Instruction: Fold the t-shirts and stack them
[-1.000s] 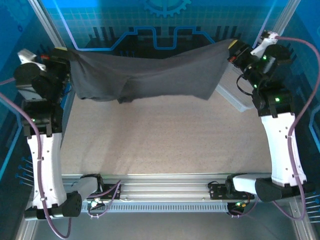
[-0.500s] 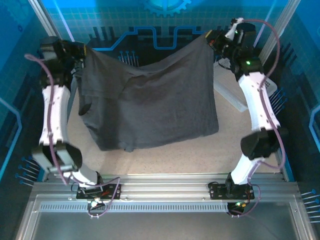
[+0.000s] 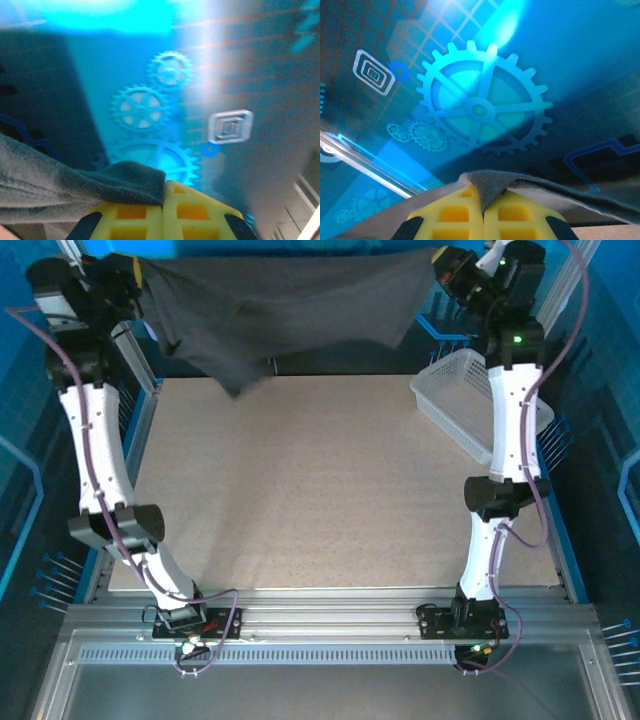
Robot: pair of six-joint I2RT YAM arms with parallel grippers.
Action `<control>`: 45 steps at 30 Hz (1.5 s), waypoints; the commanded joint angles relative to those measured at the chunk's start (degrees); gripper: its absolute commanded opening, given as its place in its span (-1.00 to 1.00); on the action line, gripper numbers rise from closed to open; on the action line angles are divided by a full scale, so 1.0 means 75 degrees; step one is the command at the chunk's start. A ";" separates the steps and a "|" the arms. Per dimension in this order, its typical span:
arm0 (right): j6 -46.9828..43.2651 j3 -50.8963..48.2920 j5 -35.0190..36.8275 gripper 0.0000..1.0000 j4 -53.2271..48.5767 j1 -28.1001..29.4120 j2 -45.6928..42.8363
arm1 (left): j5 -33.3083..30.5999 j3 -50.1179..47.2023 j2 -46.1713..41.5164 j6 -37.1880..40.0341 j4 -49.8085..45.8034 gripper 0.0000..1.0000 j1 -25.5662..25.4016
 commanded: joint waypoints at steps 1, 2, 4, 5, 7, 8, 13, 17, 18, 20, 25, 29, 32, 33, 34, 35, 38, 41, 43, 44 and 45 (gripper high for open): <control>-0.0413 -0.1570 0.0525 -1.00 -0.0395 -0.0107 -0.1422 | -0.0605 -0.0840 -0.1552 0.0421 -0.0927 -1.00 -0.0043; -0.0450 -0.2623 0.0788 -1.00 -0.0345 -0.0092 -0.2017 | -0.0949 -0.1838 -0.2149 0.0381 -0.1195 -1.00 -0.0151; -0.0358 -0.4799 0.1411 -1.00 -0.0122 -0.0072 -0.3174 | -0.1574 -0.4031 -0.3384 0.0118 -0.1446 -1.00 -0.0364; -0.0209 -0.6029 0.1699 -1.00 0.0049 -0.0071 -0.3763 | -0.1878 -0.5244 -0.3961 -0.0072 -0.1561 -1.00 -0.0452; 0.0014 -0.8014 0.2028 -1.00 0.0150 -0.0021 -0.4566 | -0.2060 -0.7182 -0.4788 -0.0386 -0.1690 -1.00 -0.0521; 0.0027 -0.8905 0.2113 -1.00 0.0173 0.0044 -0.4851 | -0.2055 -0.8061 -0.5055 -0.0331 -0.1667 -1.00 -0.0557; -0.0174 -1.1649 0.1974 -0.29 -0.0103 0.0222 -0.4744 | -0.1174 -1.0800 -0.4924 0.0243 -0.1239 -0.05 -0.0586; -0.0535 -1.2040 0.2110 0.00 -0.0723 0.0332 -0.4101 | -0.1146 -1.0987 -0.4131 0.1626 -0.1995 0.20 -0.0714; -0.0674 -1.2044 0.2167 0.00 -0.0743 0.0464 -0.4034 | -0.1144 -1.1039 -0.4056 0.1760 -0.2089 0.20 -0.0766; -0.1045 -1.1964 0.2431 0.00 -0.0679 0.0870 -0.3849 | -0.1166 -1.1367 -0.4082 0.1768 -0.2031 0.16 -0.0900; -0.1583 -1.1394 0.2073 -0.15 -0.0172 0.1608 -0.2756 | -0.1191 -1.1961 -0.3955 0.1417 -0.1404 -0.04 -0.1074; -0.1848 -1.0183 0.1587 -0.34 -0.0258 0.1969 -0.1277 | -0.1234 -1.1463 -0.2894 0.1500 -0.1058 -0.14 -0.1084; -0.1853 -0.9092 0.1582 -0.35 -0.0874 0.2003 -0.0085 | -0.1181 -1.0933 -0.1983 0.1493 -0.0875 -0.14 -0.1097; -0.1842 -0.8762 0.1570 -0.36 -0.1117 0.1984 0.0255 | -0.1168 -1.0763 -0.1727 0.1504 -0.0866 -0.15 -0.1099; -0.1841 -0.8369 0.1582 -0.37 -0.1393 0.1957 0.0656 | -0.1145 -1.0581 -0.1422 0.1509 -0.0869 -0.14 -0.1097; -0.1847 -0.8020 0.1652 -0.38 -0.1673 0.1948 0.0985 | -0.1139 -1.0378 -0.1154 0.1526 -0.0886 -0.14 -0.1109; -0.1721 -0.7300 0.1869 -0.39 -0.2429 0.1782 0.1643 | -0.1078 -0.9840 -0.0375 0.1658 -0.1168 -0.13 -0.1176; -0.1498 -0.7142 0.2145 -0.39 -0.2917 0.1476 0.1823 | -0.0904 -0.9494 0.0256 0.1795 -0.1234 -0.12 -0.1330; -0.1423 -0.7210 0.2416 -0.39 -0.3065 0.1289 0.1734 | -0.0679 -0.9219 0.0685 0.1926 -0.1240 -0.10 -0.1501; -0.1372 -0.7301 0.2460 -0.39 -0.3112 0.1157 0.1670 | -0.0561 -0.9045 0.0922 0.2013 -0.1255 -0.09 -0.1600; -0.1337 -0.7402 0.2453 -0.40 -0.3132 0.1040 0.1615 | -0.0486 -0.8913 0.1092 0.2060 -0.1254 -0.08 -0.1680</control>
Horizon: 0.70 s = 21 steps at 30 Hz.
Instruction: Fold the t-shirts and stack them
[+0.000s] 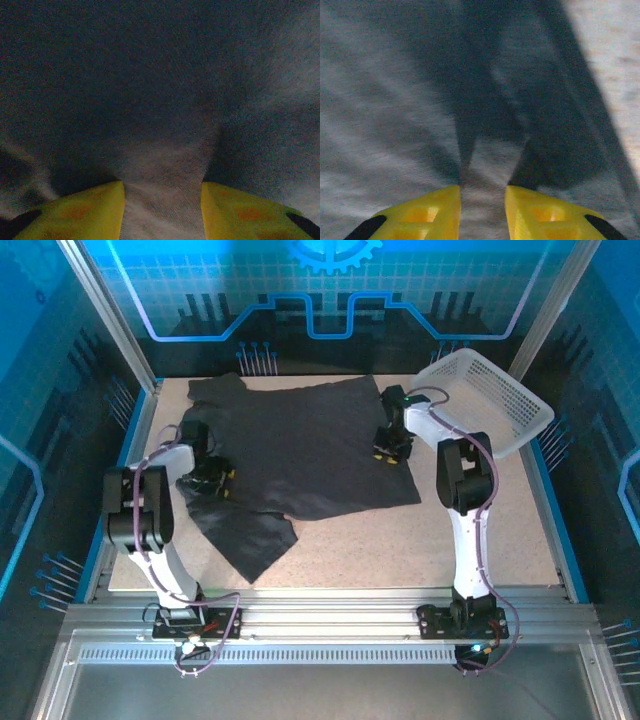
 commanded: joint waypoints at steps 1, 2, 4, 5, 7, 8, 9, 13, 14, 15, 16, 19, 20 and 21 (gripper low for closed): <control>0.0268 -0.0275 0.0407 -0.40 -0.0886 -0.0566 0.0028 | 0.0552 0.0539 0.0647 0.0401 -0.0204 -0.07 -0.0360; 0.0288 -0.0405 0.0370 -0.41 -0.0879 -0.0720 -0.0041 | 0.0607 0.0701 0.0829 0.0426 -0.0218 -0.06 -0.0434; 0.0295 -0.0690 0.0180 -0.41 -0.0731 -0.0984 -0.0208 | 0.0733 0.1009 0.1139 0.0507 -0.0177 -0.04 -0.0521; 0.0255 -0.0821 0.0047 -0.41 -0.0569 -0.1107 -0.0318 | 0.0806 0.1208 0.1313 0.0594 -0.0154 -0.02 -0.0536; 0.0064 -0.0845 -0.0105 -0.41 -0.0405 -0.1202 -0.0452 | 0.0820 0.1623 0.1555 0.0896 -0.0213 0.04 -0.0536; -0.0098 -0.0734 -0.0204 -0.40 -0.0363 -0.1206 -0.0491 | 0.0692 0.1890 0.1638 0.1123 -0.0420 0.06 -0.0527; -0.0239 -0.0617 -0.0268 -0.38 -0.0374 -0.1190 -0.0533 | 0.0556 0.2101 0.1654 0.1303 -0.0639 0.08 -0.0525; -0.0617 -0.0296 -0.0315 -0.20 -0.0369 -0.0999 -0.1092 | -0.0425 0.2082 0.0726 0.1550 -0.1346 0.21 -0.0577; -0.0647 -0.0305 -0.0254 -0.13 -0.0391 -0.0962 -0.1311 | -0.0781 0.1837 0.0246 0.1532 -0.1502 0.27 -0.0605; -0.0642 -0.0371 -0.0204 -0.07 -0.0401 -0.0939 -0.1535 | -0.1032 0.1582 -0.0194 0.1486 -0.1634 0.27 -0.0629; -0.0612 -0.0531 -0.0160 -0.01 -0.0363 -0.0921 -0.1806 | -0.1188 0.1170 -0.0721 0.1408 -0.1714 0.27 -0.0645; -0.0424 -0.1357 -0.0221 0.08 -0.0172 -0.0913 -0.2624 | -0.1054 -0.0116 -0.2024 0.1008 -0.2013 0.26 -0.0731; -0.0343 -0.1711 -0.0290 0.09 -0.0119 -0.0931 -0.2857 | -0.0894 -0.0489 -0.2367 0.0905 -0.2247 0.25 -0.0795; -0.0262 -0.2035 -0.0332 0.09 -0.0094 -0.0925 -0.3075 | -0.0763 -0.0805 -0.2623 0.0835 -0.2440 0.24 -0.0892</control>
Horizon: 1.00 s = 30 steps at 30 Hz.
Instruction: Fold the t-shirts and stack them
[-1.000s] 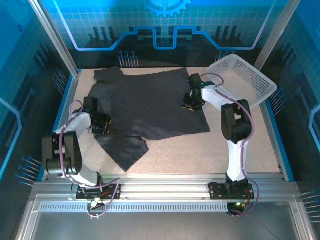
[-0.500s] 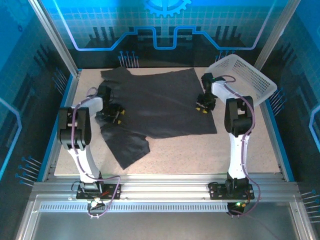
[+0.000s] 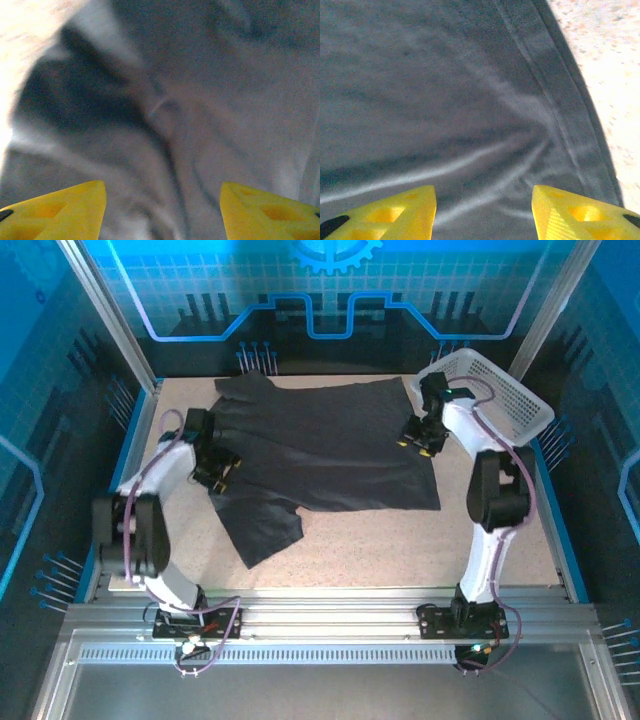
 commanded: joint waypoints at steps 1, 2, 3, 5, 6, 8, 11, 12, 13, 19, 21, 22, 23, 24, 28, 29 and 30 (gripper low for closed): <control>0.0221 -0.1036 -0.0158 0.10 -0.0058 0.0024 -0.0900 | 0.0054 -0.1141 -0.0825 -0.0344 -0.1223 0.24 -0.0352; 0.0292 -0.1458 -0.0182 0.11 0.0020 0.0012 -0.1187 | 0.0146 -0.1509 -0.1122 -0.0484 -0.1339 0.22 -0.0519; 0.0378 -0.1811 -0.0181 0.13 0.0077 -0.0019 -0.1405 | 0.0247 -0.1820 -0.1376 -0.0611 -0.1381 0.22 -0.0673; 0.0645 -0.2683 -0.0336 0.15 0.0315 -0.0176 -0.1950 | 0.0481 -0.2431 -0.1815 -0.1016 -0.1440 0.21 -0.0982; 0.0756 -0.3046 -0.0462 0.17 0.0440 -0.0282 -0.2149 | 0.0577 -0.2637 -0.1947 -0.1192 -0.1433 0.20 -0.1106; 0.0884 -0.3658 -0.0680 0.18 0.0656 -0.0504 -0.2502 | 0.0742 -0.2981 -0.2082 -0.1535 -0.1289 0.20 -0.1431; 0.0865 -0.4039 -0.0746 0.18 0.0715 -0.0663 -0.2677 | 0.0901 -0.3230 -0.1855 -0.1768 -0.1050 0.20 -0.1789; 0.0855 -0.4121 -0.0745 0.18 0.0737 -0.0699 -0.2718 | 0.0938 -0.3291 -0.1707 -0.1794 -0.0957 0.19 -0.1890; 0.0848 -0.4193 -0.0746 0.18 0.0763 -0.0727 -0.2764 | 0.0950 -0.3322 -0.1548 -0.1803 -0.0901 0.18 -0.1984; 0.0914 -0.4611 -0.0828 0.18 0.0947 -0.0933 -0.2821 | 0.0841 -0.3579 -0.0774 -0.1768 -0.0270 -0.19 -0.2125; 0.0945 -0.4692 -0.0752 0.17 0.0928 -0.1020 -0.2791 | 0.0774 -0.3632 -0.0665 -0.1750 -0.0252 -0.51 -0.2137; 0.0957 -0.4721 -0.0687 0.17 0.0927 -0.1053 -0.2774 | 0.0730 -0.3671 -0.0706 -0.1772 -0.0252 -0.67 -0.2137; 0.0962 -0.4761 -0.0628 0.17 0.0943 -0.1077 -0.2756 | 0.0696 -0.3723 -0.0807 -0.1797 -0.0259 -0.81 -0.2137; 0.0981 -0.4791 -0.0574 0.15 0.0989 -0.1112 -0.2722 | 0.0686 -0.3793 -0.0962 -0.1830 -0.0310 -0.96 -0.2137; 0.1017 -0.4812 -0.0484 0.06 0.1187 -0.1198 -0.2379 | 0.0742 -0.3948 -0.1746 -0.1984 -0.0669 -1.00 -0.2137; 0.1017 -0.4772 -0.0471 0.00 0.1161 -0.1210 -0.2284 | 0.0782 -0.3973 -0.1887 -0.2010 -0.0741 -1.00 -0.2136; 0.1016 -0.4715 -0.0405 -0.04 0.1025 -0.1210 -0.2187 | 0.0823 -0.3990 -0.2047 -0.2055 -0.0855 -1.00 -0.2137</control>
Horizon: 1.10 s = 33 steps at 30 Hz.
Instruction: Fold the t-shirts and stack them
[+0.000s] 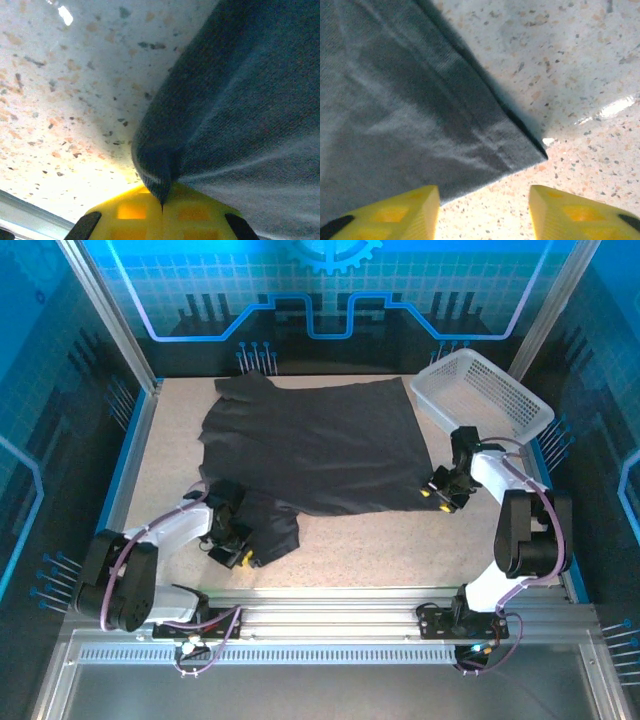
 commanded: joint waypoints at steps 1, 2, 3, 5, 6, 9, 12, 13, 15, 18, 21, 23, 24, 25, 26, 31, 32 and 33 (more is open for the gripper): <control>0.0099 0.0011 0.0208 -0.05 -0.0168 -0.0123 0.0319 | 0.0088 -0.0229 -0.0493 -0.0230 -0.0324 -1.00 -0.0079; 0.0101 -0.0030 0.0282 -0.05 -0.0223 -0.0124 0.0275 | 0.0096 -0.0229 -0.0629 -0.0257 -0.0430 -1.00 -0.0079; 0.0118 -0.0099 0.0408 -0.04 -0.0271 -0.0126 0.0201 | 0.0114 -0.0229 -0.0780 -0.0294 -0.0536 -1.00 -0.0079; 0.0111 -0.0214 0.0582 -0.04 -0.0304 -0.0125 0.0066 | 0.0176 -0.0240 -0.1033 -0.0371 -0.0707 -1.00 -0.0079; 0.0087 -0.0264 0.0627 -0.03 -0.0294 -0.0126 0.0038 | 0.0231 -0.0240 -0.1158 -0.0425 -0.0791 -1.00 -0.0079; 0.0054 -0.0338 0.0584 -0.03 -0.0183 -0.0143 0.0156 | 0.0352 -0.0240 -0.1485 -0.0526 -0.1015 -1.00 -0.0079; 0.0018 -0.0348 0.0423 -0.07 0.0007 -0.0146 0.0371 | 0.0420 -0.0241 -0.1737 -0.0580 -0.1222 -1.00 -0.0079; 0.0003 -0.0347 0.0406 -0.09 0.0048 -0.0148 0.0436 | 0.0436 -0.0248 -0.1802 -0.0606 -0.1285 -1.00 -0.0079; -0.0020 -0.0343 0.0434 -0.16 0.0153 -0.0141 0.0563 | 0.0471 -0.0252 -0.1913 -0.0613 -0.1381 -1.00 -0.0079; -0.0140 -0.0194 0.0378 -0.35 0.0328 -0.0161 0.0854 | 0.0506 -0.0261 -0.2091 -0.0644 -0.1519 -1.00 -0.0079; -0.0226 -0.0018 0.0316 -0.69 0.0300 -0.0126 0.1065 | 0.0594 -0.0252 -0.2248 -0.0679 -0.1718 -1.00 -0.0079; -0.0240 -0.0014 0.0378 -0.92 0.0231 -0.0041 0.0986 | 0.0669 -0.0241 -0.2433 -0.0756 -0.1899 -1.00 -0.0079; -0.0243 -0.0023 0.0451 -1.00 0.0165 0.0009 0.0897 | 0.0701 -0.0246 -0.2540 -0.0809 -0.1981 -1.00 -0.0091; -0.0232 -0.0047 0.0574 -1.00 0.0029 0.0094 0.0755 | 0.0765 -0.0261 -0.2663 -0.0901 -0.2085 -1.00 -0.0101; -0.0219 -0.0069 0.0690 -1.00 -0.0110 0.0199 0.0599 | 0.0834 -0.0274 -0.2790 -0.0975 -0.2164 -1.00 -0.0120; 0.0123 -0.0429 0.1236 -1.00 -0.0887 0.0739 -0.0403 | 0.1287 -0.0372 -0.3388 -0.1425 -0.2491 -1.00 -0.0464; 0.0201 -0.0532 0.1307 -1.00 -0.1007 0.0805 -0.0620 | 0.1302 -0.0344 -0.3482 -0.1498 -0.2614 -1.00 -0.0573; 0.0282 -0.0672 0.1364 -1.00 -0.1146 0.0851 -0.0875 | 0.1283 -0.0292 -0.3601 -0.1587 -0.2749 -1.00 -0.0702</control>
